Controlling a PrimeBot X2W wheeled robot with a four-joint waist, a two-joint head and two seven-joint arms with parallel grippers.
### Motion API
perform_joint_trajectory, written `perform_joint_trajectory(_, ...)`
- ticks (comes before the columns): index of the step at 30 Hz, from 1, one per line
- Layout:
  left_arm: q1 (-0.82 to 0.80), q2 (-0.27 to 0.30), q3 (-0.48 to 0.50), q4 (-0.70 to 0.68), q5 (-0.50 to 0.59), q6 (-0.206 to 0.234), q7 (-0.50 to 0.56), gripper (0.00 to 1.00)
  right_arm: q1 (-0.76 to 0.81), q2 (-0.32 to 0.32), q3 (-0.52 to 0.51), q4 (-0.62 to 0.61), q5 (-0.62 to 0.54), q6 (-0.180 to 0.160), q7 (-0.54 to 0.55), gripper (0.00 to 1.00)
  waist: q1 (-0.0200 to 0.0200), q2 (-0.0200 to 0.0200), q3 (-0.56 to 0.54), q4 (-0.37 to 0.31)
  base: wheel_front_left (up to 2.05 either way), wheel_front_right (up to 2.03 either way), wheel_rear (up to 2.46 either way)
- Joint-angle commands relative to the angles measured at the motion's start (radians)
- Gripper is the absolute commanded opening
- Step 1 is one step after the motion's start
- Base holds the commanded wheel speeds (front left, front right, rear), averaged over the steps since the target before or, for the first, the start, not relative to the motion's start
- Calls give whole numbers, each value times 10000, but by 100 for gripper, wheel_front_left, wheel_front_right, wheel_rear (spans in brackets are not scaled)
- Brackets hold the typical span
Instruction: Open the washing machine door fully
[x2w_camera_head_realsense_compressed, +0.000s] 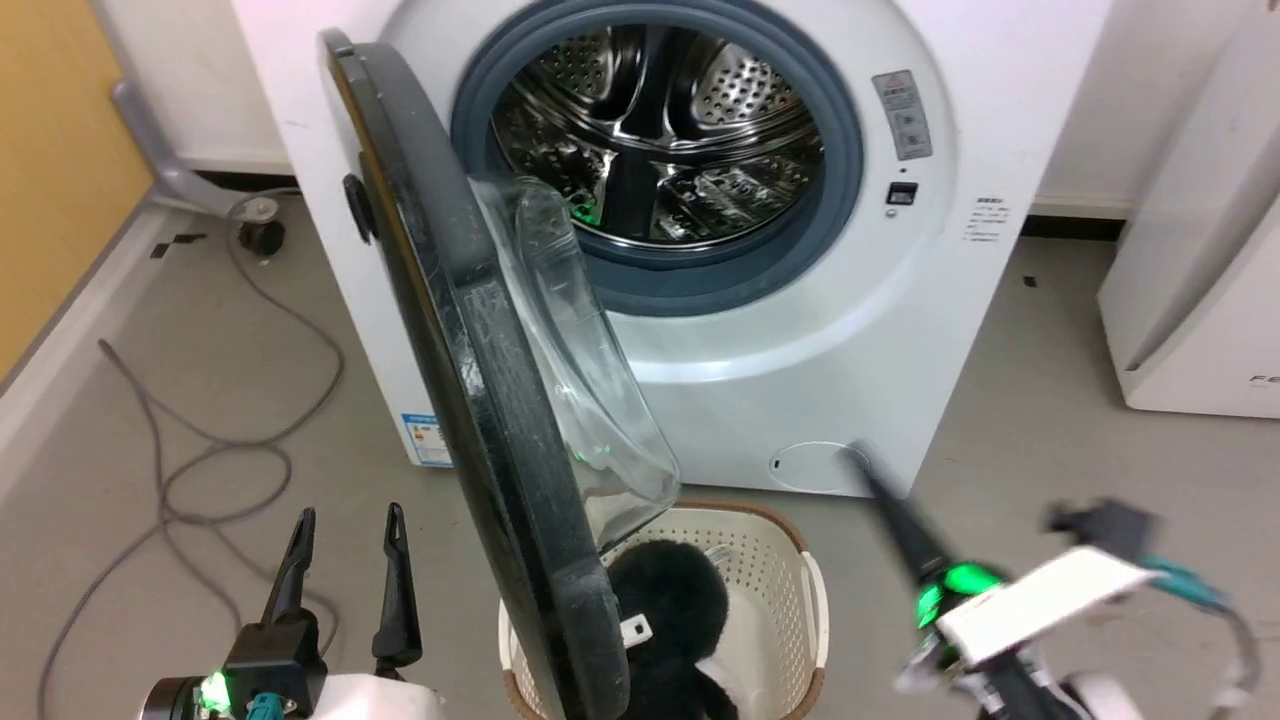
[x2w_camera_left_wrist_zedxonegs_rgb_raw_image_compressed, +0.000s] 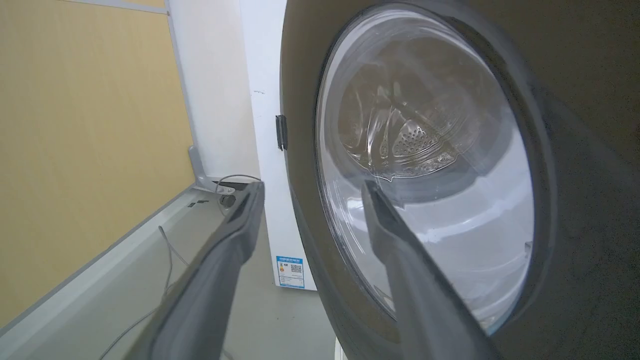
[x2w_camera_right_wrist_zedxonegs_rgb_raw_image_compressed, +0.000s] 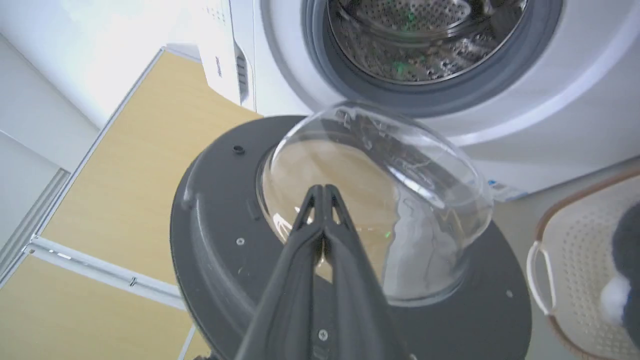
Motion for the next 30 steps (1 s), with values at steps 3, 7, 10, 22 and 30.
perform_joint_trajectory(3, 141, 10, 106, 11, 64, -87, -53, 100, -10, -387, -426, -397, -1405, 54, -2314, 0, 1, 0, -83, -121, 0, 0, 0)
perform_joint_trajectory(7, 186, 10, 197, -52, 112, -96, -53, 100, 202, -951, -728, -393, -3083, 54, -3778, 0, 1, 0, -164, -236, 0, 0, 0)
perform_joint_trajectory(10, 231, 10, 282, -111, 135, -104, -53, 100, 367, -1020, -1707, -577, -5190, 54, -3894, 0, 1, 0, -174, -336, 0, 0, 0)
perform_joint_trajectory(22, 218, 10, 495, -213, 182, -39, -53, 100, 1580, -51, -3553, -1770, -12943, 54, -3903, 0, 1, 0, -102, -543, 0, 0, 0)
perform_joint_trajectory(30, 145, 10, 471, -166, 167, -12, -53, 100, 2456, 282, -3128, -901, -13560, 54, -3904, 0, 1, 0, -145, -398, 0, 0, 0)
